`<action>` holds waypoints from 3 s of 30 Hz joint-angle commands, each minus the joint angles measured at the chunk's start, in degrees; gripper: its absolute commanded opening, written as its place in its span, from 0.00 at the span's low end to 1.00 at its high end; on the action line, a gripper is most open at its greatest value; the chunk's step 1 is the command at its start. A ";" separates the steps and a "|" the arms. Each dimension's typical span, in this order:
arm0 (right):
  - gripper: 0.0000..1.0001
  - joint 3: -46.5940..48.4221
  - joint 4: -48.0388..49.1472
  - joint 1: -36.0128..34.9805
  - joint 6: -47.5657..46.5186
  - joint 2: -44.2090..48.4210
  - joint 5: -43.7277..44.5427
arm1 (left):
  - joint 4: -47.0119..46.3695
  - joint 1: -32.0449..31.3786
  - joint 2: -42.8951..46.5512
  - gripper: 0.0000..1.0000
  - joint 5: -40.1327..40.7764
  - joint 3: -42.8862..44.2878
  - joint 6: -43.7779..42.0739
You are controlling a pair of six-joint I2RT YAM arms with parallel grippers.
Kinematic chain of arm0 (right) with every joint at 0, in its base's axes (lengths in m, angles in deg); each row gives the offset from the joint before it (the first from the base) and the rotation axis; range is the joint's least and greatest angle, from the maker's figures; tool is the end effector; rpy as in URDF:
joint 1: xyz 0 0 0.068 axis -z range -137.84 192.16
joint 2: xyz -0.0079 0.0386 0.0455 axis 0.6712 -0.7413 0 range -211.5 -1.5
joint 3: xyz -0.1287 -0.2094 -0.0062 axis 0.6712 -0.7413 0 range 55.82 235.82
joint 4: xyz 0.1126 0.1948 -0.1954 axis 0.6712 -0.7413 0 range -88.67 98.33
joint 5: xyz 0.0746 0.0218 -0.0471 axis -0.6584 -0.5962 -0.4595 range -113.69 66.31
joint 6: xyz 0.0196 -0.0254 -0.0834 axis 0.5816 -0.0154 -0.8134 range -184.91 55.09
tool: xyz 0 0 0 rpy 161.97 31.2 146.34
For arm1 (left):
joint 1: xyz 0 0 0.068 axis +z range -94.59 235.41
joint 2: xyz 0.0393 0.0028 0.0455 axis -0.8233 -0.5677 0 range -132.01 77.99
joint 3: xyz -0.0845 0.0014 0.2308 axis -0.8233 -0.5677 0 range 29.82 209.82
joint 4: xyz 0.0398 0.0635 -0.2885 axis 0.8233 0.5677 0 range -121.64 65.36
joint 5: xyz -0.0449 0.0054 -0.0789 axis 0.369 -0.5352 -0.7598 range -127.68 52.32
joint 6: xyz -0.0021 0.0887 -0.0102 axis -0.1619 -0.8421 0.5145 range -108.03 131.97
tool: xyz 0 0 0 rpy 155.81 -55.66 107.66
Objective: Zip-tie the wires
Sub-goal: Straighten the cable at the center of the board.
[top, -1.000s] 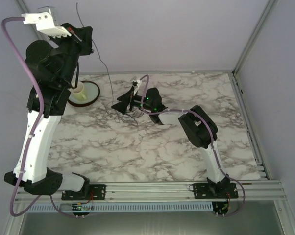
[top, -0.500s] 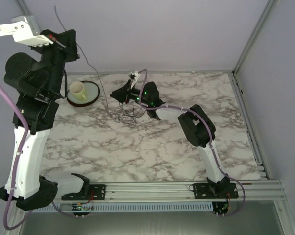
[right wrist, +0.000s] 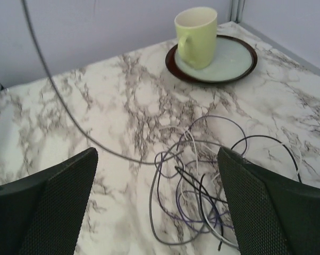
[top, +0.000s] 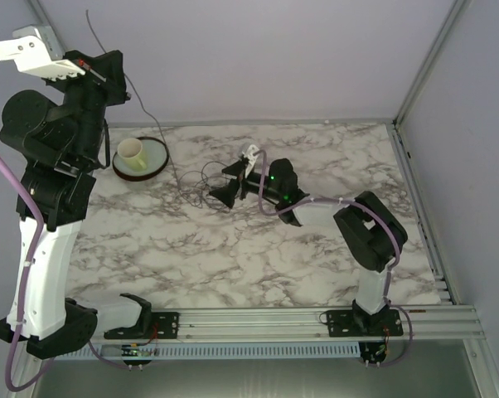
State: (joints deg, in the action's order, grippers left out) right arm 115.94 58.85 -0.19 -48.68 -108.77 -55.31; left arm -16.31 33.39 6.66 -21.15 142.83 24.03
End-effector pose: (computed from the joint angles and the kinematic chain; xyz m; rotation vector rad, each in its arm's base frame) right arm 0.3182 0.3465 0.1800 -0.8210 1.4346 1.2123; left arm 0.2414 -0.0732 0.6373 -0.1623 1.1270 -0.3694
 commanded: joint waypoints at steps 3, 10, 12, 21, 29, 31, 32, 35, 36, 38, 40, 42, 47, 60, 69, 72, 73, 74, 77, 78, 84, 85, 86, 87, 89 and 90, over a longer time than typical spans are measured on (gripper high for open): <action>0.97 -1.80 6.22 -2.46 -12.67 0.65 -4.38 | -0.20 0.14 0.33 0.00 -0.40 0.75 0.16; 0.99 4.75 4.98 -5.27 -17.43 -5.58 -6.62 | -0.08 0.15 0.26 0.00 -0.65 0.63 0.16; 0.99 6.78 3.94 -5.99 -17.99 -7.36 -7.80 | -0.13 0.14 0.24 0.00 -0.79 0.63 0.03; 0.87 11.24 2.73 -8.27 -17.24 -13.42 -9.51 | -0.12 0.14 0.23 0.00 -0.76 0.97 -0.27; 0.00 16.12 0.66 -8.36 -14.70 -13.24 -6.95 | 0.07 0.14 0.65 0.00 1.31 1.26 -1.29; 0.00 17.22 0.65 -8.37 -14.91 -11.79 -5.60 | 0.39 0.13 0.64 0.00 1.82 0.80 -1.30; 0.00 17.84 0.90 -8.37 -14.77 -11.10 -5.04 | 0.28 0.14 0.79 0.00 1.92 0.24 -1.11; 0.00 19.65 2.49 -8.37 -14.25 -8.85 -3.69 | -0.95 0.14 1.64 0.00 2.08 -2.29 -0.57; 0.00 20.13 3.04 -8.37 -13.98 -8.09 -3.26 | -1.15 0.18 1.79 0.00 2.38 -2.92 -0.47; 0.00 21.46 3.10 -8.17 -12.22 -6.53 -2.60 | -1.05 0.17 1.95 0.00 3.11 -3.88 -0.45; 0.00 21.89 2.69 -7.49 -8.10 -4.63 -2.85 | -0.77 0.15 2.32 0.00 3.97 -4.74 -0.45; 0.00 21.80 2.47 -6.10 -1.59 -2.57 -5.41 | -0.53 0.20 2.65 0.00 4.75 -5.74 -0.58; 0.00 20.97 -6.84 -2.31 11.11 2.42 -14.02 | 1.62 0.20 2.51 0.00 6.69 -6.37 -1.56; 0.00 4.11 -68.90 7.57 -9.42 31.42 23.67 | 4.53 0.30 12.04 0.00 9.08 -29.64 8.00; 0.00 -6.12 -86.29 16.02 -4.29 44.84 44.51 | 4.31 0.25 25.29 0.00 8.51 -58.51 24.52; 0.00 -6.76 -86.66 18.17 -2.62 46.57 49.78 | 4.40 0.31 30.69 0.00 8.37 -66.73 30.64; 0.00 -6.90 -86.57 19.26 -2.56 46.38 49.86 | 4.28 0.31 32.45 0.00 7.97 -70.24 32.63; 0.00 -6.99 -86.56 20.32 -2.23 45.87 50.65 | 4.31 0.26 33.93 0.00 7.50 -71.71 34.30; 0.00 -7.57 -85.77 22.91 -2.18 42.42 51.41 | 4.60 0.31 36.88 0.00 5.43 -78.37 38.20; 0.00 -7.78 -85.55 23.50 -2.33 40.84 51.64 | 4.66 0.31 37.28 0.00 4.50 -80.19 39.40; 0.00 -8.03 -85.33 24.21 -2.77 29.60 49.57 | 1.36 0.14 37.76 0.00 0.82 -89.39 45.28; 0.00 -8.09 -85.33 24.23 -2.85 27.97 49.09 | 0.40 0.14 37.81 0.00 0.75 -90.54 45.86; 0.00 -8.11 -85.25 24.10 -2.94 26.62 48.71 | -0.20 0.14 37.66 0.00 0.83 -91.45 46.36; 0.00 -8.06 -85.28 24.15 -3.02 25.47 48.49 | -0.90 0.11 37.48 0.00 0.86 -92.12 46.59; 0.00 -7.86 -85.45 24.11 -2.96 23.88 48.83 | -1.44 0.13 36.35 0.00 1.26 -92.79 46.61; 0.00 -7.71 -85.56 24.14 -3.02 23.41 49.04 | -1.74 0.14 35.62 0.00 1.44 -93.06 46.51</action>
State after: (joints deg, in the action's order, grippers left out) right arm 107.65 -25.69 22.04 -51.63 -84.05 -11.70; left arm -15.94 32.80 43.33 -23.81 50.66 69.53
